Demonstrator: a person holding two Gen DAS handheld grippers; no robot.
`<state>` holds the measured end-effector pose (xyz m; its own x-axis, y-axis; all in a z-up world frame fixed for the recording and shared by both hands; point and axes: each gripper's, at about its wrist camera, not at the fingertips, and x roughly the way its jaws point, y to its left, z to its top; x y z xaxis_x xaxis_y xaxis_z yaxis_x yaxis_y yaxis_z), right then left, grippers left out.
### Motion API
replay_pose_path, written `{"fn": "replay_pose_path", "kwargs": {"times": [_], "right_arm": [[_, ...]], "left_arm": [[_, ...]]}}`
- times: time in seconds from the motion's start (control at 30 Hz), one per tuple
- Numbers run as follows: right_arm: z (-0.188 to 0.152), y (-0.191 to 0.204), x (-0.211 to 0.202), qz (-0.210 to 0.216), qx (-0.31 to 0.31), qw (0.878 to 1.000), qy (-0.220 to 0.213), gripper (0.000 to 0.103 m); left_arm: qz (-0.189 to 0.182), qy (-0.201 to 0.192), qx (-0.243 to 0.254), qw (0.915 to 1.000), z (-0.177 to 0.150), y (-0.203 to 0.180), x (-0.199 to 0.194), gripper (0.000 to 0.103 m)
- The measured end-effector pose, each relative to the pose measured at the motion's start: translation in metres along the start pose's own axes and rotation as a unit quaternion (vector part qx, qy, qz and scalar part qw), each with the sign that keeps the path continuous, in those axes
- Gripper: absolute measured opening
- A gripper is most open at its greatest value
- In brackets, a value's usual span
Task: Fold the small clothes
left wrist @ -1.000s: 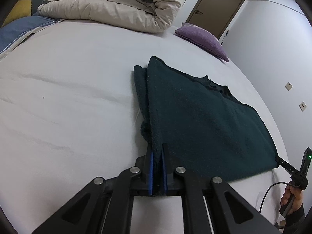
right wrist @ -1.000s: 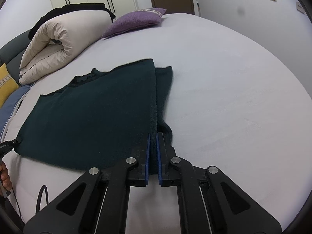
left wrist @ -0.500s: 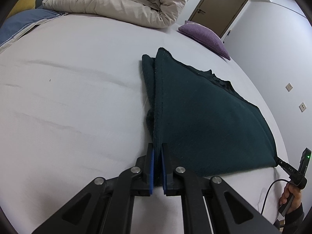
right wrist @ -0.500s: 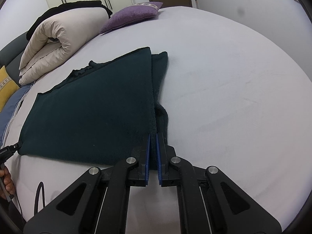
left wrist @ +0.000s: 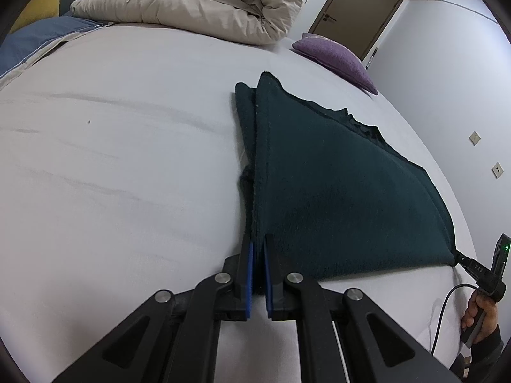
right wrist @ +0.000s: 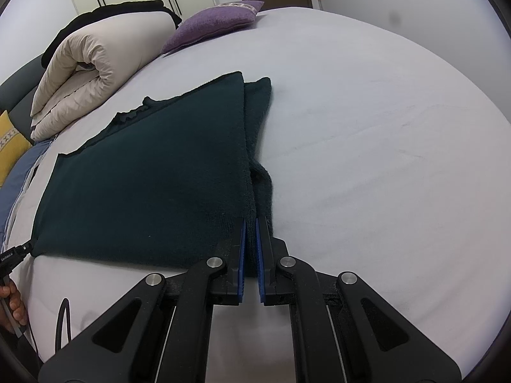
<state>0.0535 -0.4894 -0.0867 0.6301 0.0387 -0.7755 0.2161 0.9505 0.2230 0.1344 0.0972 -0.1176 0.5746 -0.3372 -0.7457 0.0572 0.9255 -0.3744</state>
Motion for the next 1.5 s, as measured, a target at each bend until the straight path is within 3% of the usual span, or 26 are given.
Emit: {"fn": "replay_pose_path", "kwargs": {"times": [0.47, 0.57, 0.9, 1.03, 1.07, 1.13, 1.2, 1.33, 1.5], "right_arm": [[-0.002, -0.004, 0.005, 0.023, 0.005, 1.0, 0.007, 0.006], [-0.004, 0.003, 0.003, 0.004, -0.015, 1.0, 0.005, 0.005], [-0.013, -0.001, -0.007, 0.001, 0.004, 1.0, 0.013, 0.004], [-0.013, -0.008, -0.001, 0.02, 0.018, 0.999, 0.017, 0.006], [-0.011, -0.011, -0.001, 0.028, 0.027, 0.999, 0.015, 0.008], [-0.011, -0.011, -0.003, 0.024, 0.03, 0.999, 0.018, 0.027], [-0.012, -0.011, -0.012, 0.017, 0.032, 0.999, 0.013, 0.063], [-0.007, -0.016, -0.045, -0.013, 0.051, 0.998, -0.036, 0.064], [0.04, 0.031, -0.048, 0.1, 0.042, 0.992, -0.062, 0.064]], "left_arm": [[-0.007, 0.003, -0.01, 0.9999, 0.0, 0.006, -0.004, 0.01], [-0.001, 0.003, -0.008, 1.0, 0.001, 0.007, -0.004, 0.01], [0.013, 0.007, 0.003, 0.9999, 0.005, 0.004, -0.002, 0.009], [0.007, 0.01, -0.005, 0.9999, 0.004, 0.006, -0.004, 0.013], [0.001, 0.012, -0.015, 0.9998, 0.005, 0.01, -0.007, 0.019], [0.001, 0.012, -0.025, 0.9996, 0.005, 0.011, -0.014, 0.027], [0.009, -0.005, -0.031, 0.9995, 0.01, 0.012, -0.03, 0.028], [0.017, -0.048, -0.003, 0.9987, 0.031, -0.004, -0.051, 0.034], [0.011, -0.088, 0.044, 0.9951, 0.076, -0.054, -0.029, 0.043]]}}
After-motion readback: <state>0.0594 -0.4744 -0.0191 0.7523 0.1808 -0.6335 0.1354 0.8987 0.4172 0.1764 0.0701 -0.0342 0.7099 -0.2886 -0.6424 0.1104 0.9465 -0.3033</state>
